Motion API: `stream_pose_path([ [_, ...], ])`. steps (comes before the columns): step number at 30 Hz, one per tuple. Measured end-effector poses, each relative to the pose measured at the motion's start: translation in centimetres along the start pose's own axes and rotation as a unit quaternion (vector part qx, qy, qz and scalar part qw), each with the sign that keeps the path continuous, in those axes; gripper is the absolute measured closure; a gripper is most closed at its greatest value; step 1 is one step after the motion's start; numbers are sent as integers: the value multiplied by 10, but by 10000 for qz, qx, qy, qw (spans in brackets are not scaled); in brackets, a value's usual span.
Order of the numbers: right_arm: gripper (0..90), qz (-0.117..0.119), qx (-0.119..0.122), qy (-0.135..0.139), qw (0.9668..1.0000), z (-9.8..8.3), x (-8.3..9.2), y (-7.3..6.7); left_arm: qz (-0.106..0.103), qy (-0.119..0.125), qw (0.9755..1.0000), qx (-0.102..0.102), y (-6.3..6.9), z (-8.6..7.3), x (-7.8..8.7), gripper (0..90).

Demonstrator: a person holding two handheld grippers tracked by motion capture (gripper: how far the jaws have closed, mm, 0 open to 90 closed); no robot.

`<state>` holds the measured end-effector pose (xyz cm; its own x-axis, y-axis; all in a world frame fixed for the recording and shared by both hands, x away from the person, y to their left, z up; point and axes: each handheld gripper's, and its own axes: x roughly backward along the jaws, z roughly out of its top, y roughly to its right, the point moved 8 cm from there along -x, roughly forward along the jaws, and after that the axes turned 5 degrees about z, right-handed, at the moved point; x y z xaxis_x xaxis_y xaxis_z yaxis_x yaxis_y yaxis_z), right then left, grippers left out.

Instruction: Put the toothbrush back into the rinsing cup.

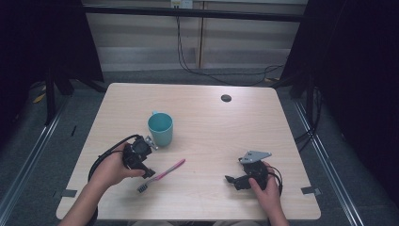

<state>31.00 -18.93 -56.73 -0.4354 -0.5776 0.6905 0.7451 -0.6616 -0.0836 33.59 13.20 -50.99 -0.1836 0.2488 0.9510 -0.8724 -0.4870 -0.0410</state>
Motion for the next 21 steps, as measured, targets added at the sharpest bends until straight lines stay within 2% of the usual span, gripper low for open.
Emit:
stream_pose_path([
  [7,93,0,2,0,10000,0,0,0,-161,-111,9998,-13,8,6,-5,383],
  [17,93,0,1,0,10000,0,0,0,-175,-353,9992,-79,15,9,-15,463],
  [21,93,0,2,1,10000,0,0,0,-187,-348,9992,-64,17,10,-18,492],
])
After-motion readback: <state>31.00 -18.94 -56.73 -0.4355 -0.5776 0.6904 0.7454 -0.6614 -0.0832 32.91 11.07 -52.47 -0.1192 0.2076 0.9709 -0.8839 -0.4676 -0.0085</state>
